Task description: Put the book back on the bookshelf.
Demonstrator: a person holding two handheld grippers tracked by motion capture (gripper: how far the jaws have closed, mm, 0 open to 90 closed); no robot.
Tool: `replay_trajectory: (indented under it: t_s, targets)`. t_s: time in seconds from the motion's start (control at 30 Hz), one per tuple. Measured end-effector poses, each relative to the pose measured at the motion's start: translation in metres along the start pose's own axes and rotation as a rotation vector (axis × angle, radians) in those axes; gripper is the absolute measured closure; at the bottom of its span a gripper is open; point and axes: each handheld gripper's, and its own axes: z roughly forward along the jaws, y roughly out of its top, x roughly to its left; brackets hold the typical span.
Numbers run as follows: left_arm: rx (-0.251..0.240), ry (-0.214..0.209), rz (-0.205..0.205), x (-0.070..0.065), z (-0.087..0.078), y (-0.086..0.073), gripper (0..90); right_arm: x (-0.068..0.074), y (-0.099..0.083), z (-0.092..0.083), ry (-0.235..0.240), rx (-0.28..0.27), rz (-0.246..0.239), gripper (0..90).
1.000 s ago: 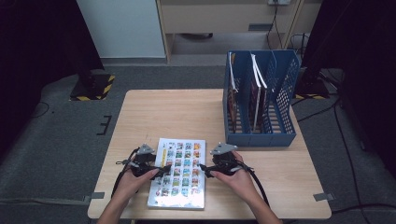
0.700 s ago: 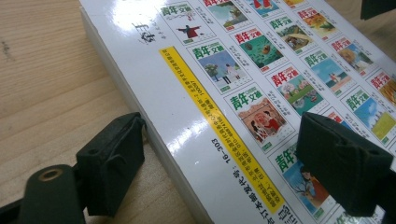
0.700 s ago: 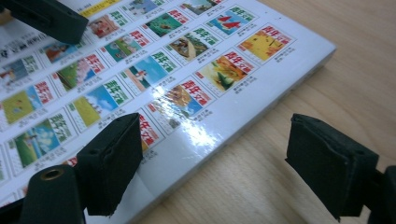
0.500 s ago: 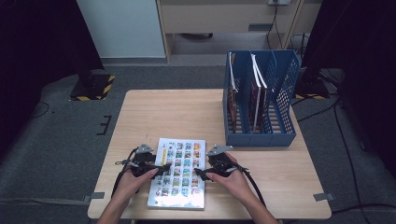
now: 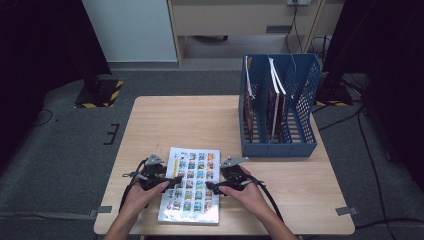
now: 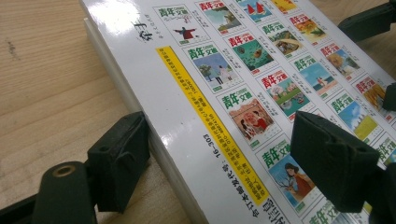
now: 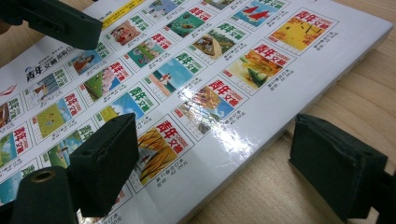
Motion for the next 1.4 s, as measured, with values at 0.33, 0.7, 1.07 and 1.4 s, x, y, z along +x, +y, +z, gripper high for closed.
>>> replay_trajectory:
  t_s: [0.33,0.7,1.07,1.4]
  targets:
    - [-0.024,-0.033,-0.016,0.000,-0.007,0.001,21.4,0.000,0.000,0.000,0.002,0.000,-0.003,15.5]
    - [-0.026,-0.024,0.023,-0.010,0.002,0.008,25.5,-0.001,0.000,0.000,0.003,-0.001,-0.005,15.5]
    - [-0.072,-0.019,0.068,-0.019,-0.002,0.012,47.2,-0.001,0.000,0.000,0.003,-0.001,-0.006,15.2]
    - [-0.067,-0.002,0.044,-0.018,0.009,0.010,58.6,-0.001,-0.001,0.000,0.004,-0.004,-0.007,14.9]
